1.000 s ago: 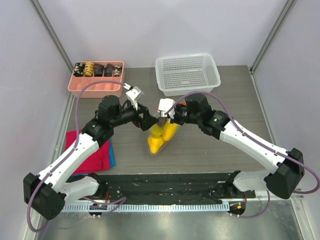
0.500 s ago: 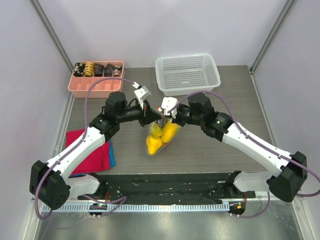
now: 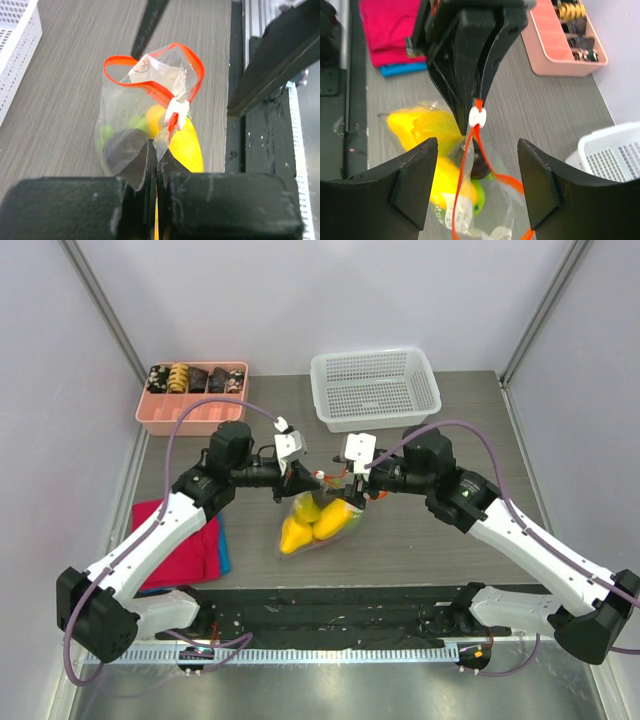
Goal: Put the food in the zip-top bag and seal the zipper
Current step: Zip the zipper food storage bag at the center of the board.
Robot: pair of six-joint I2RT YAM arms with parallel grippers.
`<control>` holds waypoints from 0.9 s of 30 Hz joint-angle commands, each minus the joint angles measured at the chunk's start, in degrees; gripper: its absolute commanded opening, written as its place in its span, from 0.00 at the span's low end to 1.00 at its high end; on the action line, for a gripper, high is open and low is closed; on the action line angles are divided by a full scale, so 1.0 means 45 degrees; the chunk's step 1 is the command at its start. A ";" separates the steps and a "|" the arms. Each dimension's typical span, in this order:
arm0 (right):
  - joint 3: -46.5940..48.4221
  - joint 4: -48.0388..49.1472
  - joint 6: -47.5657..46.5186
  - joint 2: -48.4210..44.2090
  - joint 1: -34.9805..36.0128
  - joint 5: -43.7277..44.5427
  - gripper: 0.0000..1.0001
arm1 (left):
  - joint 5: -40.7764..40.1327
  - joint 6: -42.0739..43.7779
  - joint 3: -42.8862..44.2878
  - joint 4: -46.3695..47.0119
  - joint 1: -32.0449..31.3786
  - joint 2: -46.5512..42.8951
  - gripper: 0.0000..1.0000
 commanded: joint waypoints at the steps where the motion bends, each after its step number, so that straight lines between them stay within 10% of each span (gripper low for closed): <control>1: 0.0926 0.0319 0.0789 -0.0031 -0.0083 -0.1565 0.70 | 0.0853 0.2628 0.1006 -0.1006 -0.0067 -0.0489 0.00; 18: 0.1805 0.0397 0.0808 0.1551 -0.0083 -0.2699 0.44 | 0.0814 0.3256 0.1242 -0.1457 -0.0244 -0.0782 0.00; 27: 0.1201 0.0358 0.0457 0.1474 -0.0103 -0.2329 0.01 | 0.0522 0.2847 0.1144 -0.1009 -0.0263 -0.1074 0.00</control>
